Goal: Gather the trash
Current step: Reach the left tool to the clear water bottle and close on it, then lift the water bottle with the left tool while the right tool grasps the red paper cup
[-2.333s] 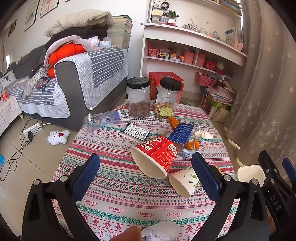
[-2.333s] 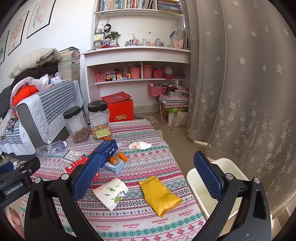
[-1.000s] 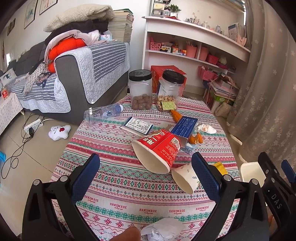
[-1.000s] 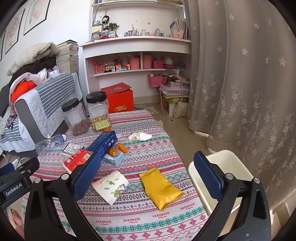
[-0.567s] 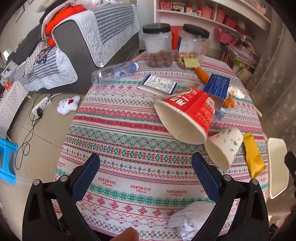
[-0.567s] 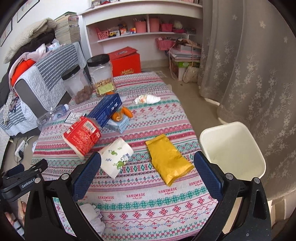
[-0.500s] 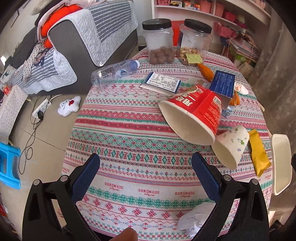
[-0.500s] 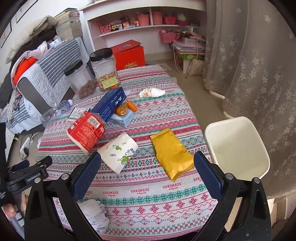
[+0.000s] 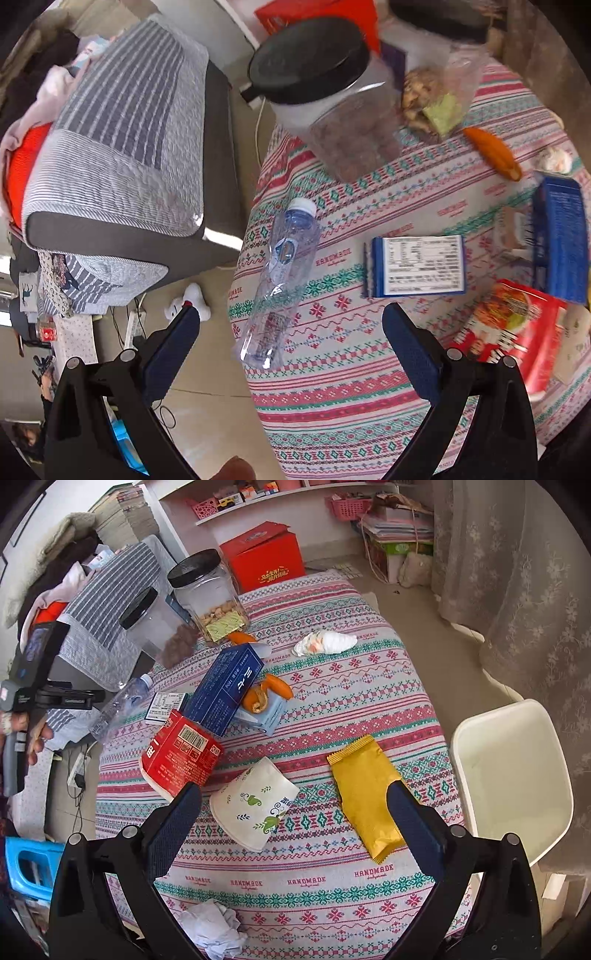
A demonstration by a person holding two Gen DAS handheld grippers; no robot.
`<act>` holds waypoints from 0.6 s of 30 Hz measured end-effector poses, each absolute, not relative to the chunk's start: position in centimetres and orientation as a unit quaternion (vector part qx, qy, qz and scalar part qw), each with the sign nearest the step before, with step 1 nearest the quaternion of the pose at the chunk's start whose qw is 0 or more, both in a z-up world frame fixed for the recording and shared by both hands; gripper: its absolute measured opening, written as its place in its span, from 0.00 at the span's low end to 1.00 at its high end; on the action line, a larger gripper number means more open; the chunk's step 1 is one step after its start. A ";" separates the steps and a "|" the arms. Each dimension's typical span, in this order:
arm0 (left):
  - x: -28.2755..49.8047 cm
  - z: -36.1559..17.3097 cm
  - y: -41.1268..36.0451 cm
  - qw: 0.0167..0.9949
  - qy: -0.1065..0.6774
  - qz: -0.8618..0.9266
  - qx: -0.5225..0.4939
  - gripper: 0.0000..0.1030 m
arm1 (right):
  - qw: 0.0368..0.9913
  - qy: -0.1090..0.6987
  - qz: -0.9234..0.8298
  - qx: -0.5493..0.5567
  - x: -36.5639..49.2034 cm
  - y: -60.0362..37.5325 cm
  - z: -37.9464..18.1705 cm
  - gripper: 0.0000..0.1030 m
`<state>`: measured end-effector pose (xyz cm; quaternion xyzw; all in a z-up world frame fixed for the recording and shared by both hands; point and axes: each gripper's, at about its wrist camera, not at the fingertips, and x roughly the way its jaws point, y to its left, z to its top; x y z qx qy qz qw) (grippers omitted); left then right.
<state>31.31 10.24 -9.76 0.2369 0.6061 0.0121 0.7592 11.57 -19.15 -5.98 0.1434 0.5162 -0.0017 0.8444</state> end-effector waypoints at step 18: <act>36.8 -17.8 15.5 0.752 0.645 0.018 0.138 0.46 | 0.833 0.530 -0.004 0.156 13.2 -20.2 -7.1 0.93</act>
